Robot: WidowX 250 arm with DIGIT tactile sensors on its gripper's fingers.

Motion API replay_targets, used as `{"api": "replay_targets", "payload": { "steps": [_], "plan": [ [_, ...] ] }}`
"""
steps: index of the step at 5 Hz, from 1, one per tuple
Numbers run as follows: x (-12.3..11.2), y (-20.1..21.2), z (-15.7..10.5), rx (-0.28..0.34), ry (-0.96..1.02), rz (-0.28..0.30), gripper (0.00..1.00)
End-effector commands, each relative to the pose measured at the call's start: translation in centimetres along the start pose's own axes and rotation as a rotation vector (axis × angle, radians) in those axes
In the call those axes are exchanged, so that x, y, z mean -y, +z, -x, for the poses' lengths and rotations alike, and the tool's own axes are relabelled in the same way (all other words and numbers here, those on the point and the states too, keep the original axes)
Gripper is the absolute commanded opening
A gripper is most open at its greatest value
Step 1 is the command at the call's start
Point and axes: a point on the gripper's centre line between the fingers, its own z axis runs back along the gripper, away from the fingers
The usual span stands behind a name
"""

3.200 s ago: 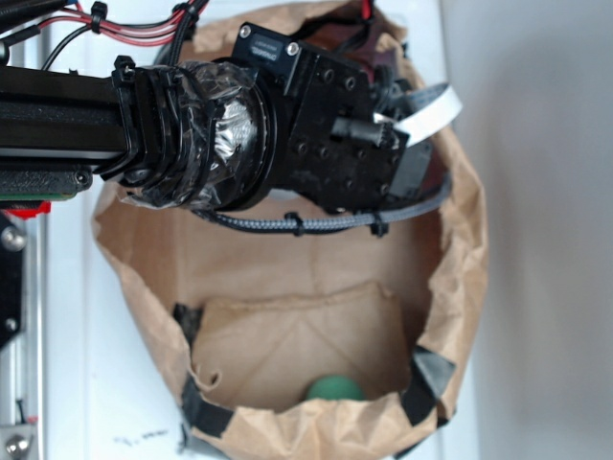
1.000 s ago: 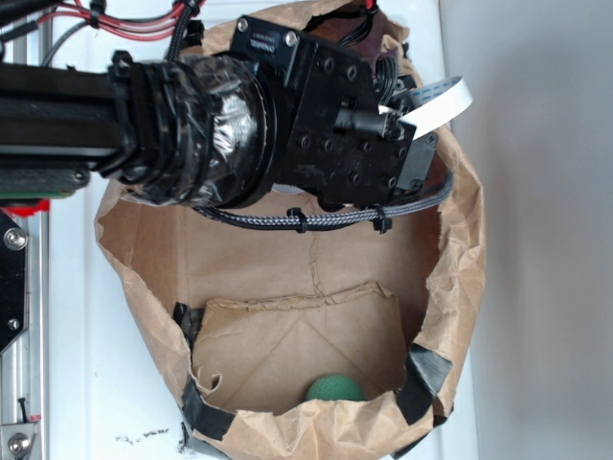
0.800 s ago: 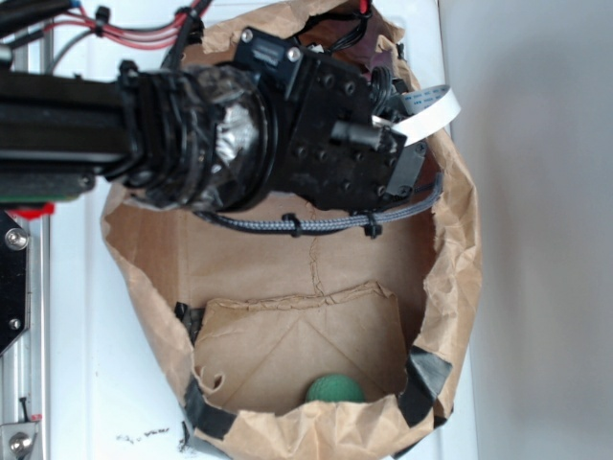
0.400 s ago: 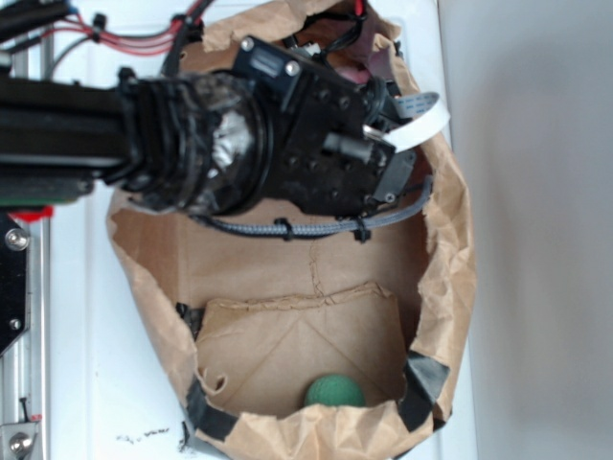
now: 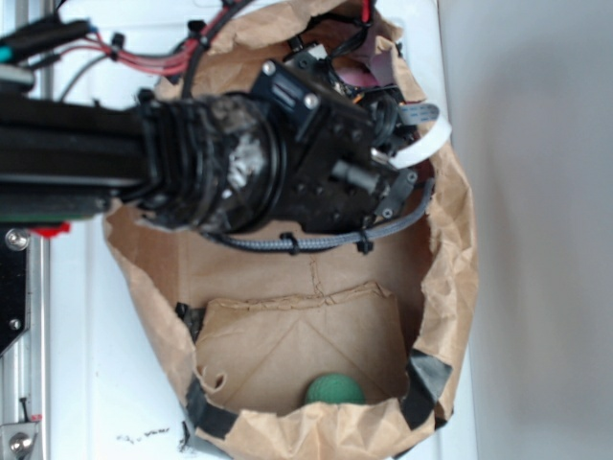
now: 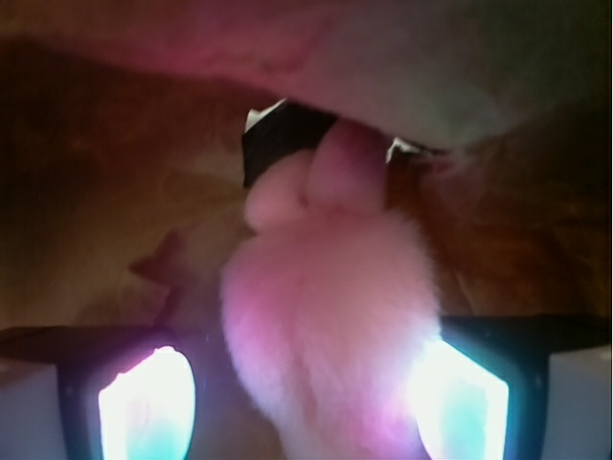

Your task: Grab the pink bunny.

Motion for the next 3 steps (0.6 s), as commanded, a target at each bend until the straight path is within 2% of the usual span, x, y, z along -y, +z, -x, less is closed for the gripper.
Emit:
{"api": "replay_targets", "payload": {
  "steps": [1,3],
  "plan": [
    [0.20,0.02,0.56,0.003,-0.002,0.012,0.00],
    [0.06,0.34,0.57,-0.007,-0.003,0.022,0.00]
  ]
}}
